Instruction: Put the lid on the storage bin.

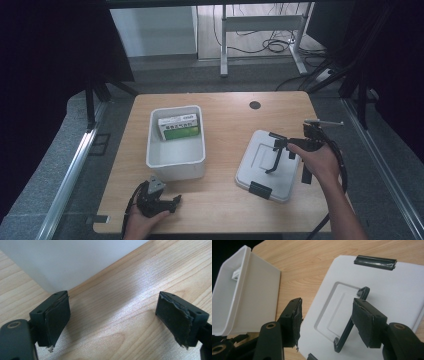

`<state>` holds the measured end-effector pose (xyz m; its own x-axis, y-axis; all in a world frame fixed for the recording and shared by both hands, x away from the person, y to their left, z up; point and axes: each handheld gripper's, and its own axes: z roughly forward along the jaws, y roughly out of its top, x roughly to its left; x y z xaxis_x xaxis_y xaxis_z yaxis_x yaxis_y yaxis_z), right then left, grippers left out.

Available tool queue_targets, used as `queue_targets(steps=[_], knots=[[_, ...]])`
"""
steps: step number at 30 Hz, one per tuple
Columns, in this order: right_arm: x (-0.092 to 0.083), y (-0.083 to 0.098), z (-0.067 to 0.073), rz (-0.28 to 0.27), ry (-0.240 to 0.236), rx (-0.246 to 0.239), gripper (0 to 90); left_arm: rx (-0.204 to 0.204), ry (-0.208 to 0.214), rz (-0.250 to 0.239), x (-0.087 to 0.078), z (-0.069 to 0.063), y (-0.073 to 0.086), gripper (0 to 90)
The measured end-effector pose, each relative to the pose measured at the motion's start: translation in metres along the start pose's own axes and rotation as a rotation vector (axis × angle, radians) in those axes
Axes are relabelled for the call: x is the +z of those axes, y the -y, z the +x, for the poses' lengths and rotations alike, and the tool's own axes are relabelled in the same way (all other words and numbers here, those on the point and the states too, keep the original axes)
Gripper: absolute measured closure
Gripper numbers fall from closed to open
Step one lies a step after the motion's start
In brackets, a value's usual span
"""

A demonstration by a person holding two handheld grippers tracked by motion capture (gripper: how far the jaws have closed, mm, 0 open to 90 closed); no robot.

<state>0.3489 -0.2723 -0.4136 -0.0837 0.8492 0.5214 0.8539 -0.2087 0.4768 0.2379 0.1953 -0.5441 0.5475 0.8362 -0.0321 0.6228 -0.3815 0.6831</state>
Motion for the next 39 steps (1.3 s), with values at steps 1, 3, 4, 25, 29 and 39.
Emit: queue_targets(steps=[1, 3, 4, 25, 29, 39], knots=[[0.001, -0.001, 0.000, 0.006, 0.006, 0.003, 41.7, 0.000, 0.001, 0.000, 0.000, 0.000, 0.000, 12.3], [0.003, -0.003, 0.000, 0.017, 0.015, 0.006, 41.8, 0.001, 0.001, 0.000, 0.000, 0.000, 0.000, 12.4], [0.003, -0.004, 0.000, 0.018, 0.020, 0.007, 41.9, 0.001, 0.001, 0.000, 0.000, 0.000, 0.000, 12.4], [0.029, -0.011, -0.007, 0.160, 0.139, 0.103, 53.0, 0.002, 0.004, -0.001, 0.000, 0.000, 0.001, 12.4], [0.034, -0.011, -0.009, 0.186, 0.160, 0.132, 56.0, 0.003, 0.004, -0.001, -0.001, 0.000, 0.001, 12.4], [0.044, -0.007, -0.018, 0.222, 0.177, 0.203, 66.6, 0.005, 0.005, 0.001, -0.001, 0.001, 0.001, 12.4]])
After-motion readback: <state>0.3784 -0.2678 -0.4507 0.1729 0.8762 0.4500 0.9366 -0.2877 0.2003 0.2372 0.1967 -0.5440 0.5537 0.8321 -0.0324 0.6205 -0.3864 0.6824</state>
